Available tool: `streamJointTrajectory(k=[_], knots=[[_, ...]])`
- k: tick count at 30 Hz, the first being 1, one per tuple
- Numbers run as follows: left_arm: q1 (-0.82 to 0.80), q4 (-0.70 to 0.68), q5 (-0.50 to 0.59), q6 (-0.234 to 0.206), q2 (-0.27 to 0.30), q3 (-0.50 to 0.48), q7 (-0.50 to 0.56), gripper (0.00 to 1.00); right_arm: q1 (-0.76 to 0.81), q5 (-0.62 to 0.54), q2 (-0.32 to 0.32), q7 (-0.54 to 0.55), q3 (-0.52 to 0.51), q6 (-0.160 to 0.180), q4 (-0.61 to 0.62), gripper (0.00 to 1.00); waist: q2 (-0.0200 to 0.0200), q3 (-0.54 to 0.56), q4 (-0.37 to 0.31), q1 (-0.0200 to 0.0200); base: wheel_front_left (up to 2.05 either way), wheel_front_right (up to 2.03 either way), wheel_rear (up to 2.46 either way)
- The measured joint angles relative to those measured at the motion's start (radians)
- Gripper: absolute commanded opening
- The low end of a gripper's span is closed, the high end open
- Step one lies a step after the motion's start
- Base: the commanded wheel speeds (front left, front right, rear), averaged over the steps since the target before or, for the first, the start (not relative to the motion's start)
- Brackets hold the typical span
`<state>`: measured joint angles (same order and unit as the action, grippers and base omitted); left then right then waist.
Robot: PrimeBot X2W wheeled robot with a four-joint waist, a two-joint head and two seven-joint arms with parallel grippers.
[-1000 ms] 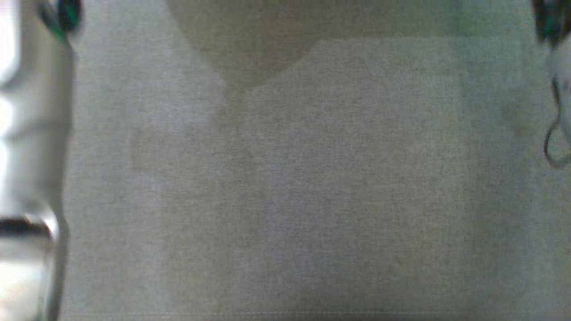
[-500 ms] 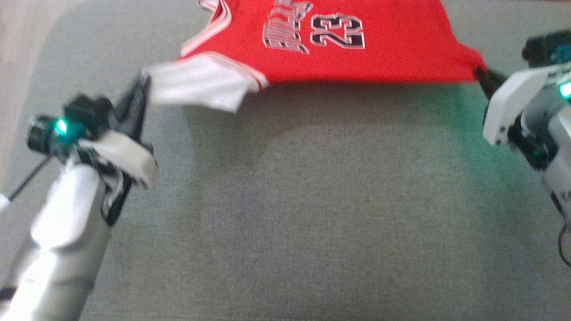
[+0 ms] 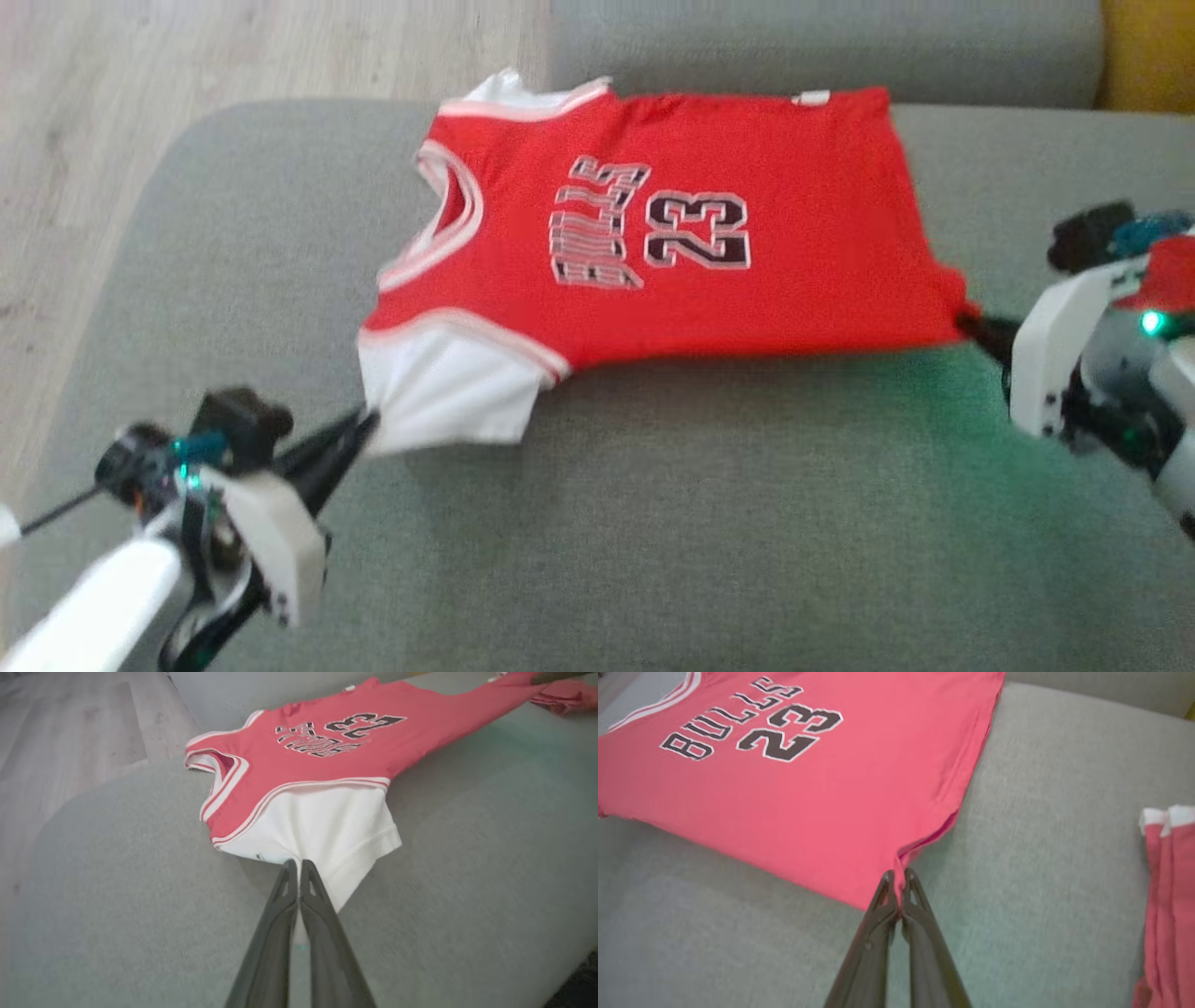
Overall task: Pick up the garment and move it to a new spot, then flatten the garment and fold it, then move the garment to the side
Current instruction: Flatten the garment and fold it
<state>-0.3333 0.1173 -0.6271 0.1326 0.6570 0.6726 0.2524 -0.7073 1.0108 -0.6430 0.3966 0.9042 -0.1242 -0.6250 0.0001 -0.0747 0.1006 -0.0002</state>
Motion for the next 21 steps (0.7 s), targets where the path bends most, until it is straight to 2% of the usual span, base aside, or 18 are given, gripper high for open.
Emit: streamJointTrajectory(k=[4,8,16,21], knots=[[0.084,-0.102,-0.037,-0.011,0.063,0.005,0.066,0.00,0.052,0.063,-0.027,0.059,0.034,0.000,0.051,0.00,0.0000,0.035,-0.008,0.0000,0.00,0.00,0.00],[0.120,-0.186,-0.050,-0.046,0.096,0.004,0.095,0.00,0.089,0.104,-0.053,0.110,0.061,0.000,0.112,0.00,0.0000,0.054,-0.017,0.0000,0.00,0.00,0.00],[0.128,-0.211,-0.051,-0.068,0.099,-0.001,0.100,0.00,0.108,0.134,-0.061,0.113,0.056,0.000,0.156,0.00,0.0000,0.048,-0.030,0.0002,0.00,0.00,0.00],[0.093,-0.176,-0.050,-0.061,0.094,0.000,0.100,0.00,0.098,0.134,-0.058,0.108,0.047,0.000,0.158,0.00,0.0000,0.026,-0.037,0.0002,0.00,0.00,0.00]])
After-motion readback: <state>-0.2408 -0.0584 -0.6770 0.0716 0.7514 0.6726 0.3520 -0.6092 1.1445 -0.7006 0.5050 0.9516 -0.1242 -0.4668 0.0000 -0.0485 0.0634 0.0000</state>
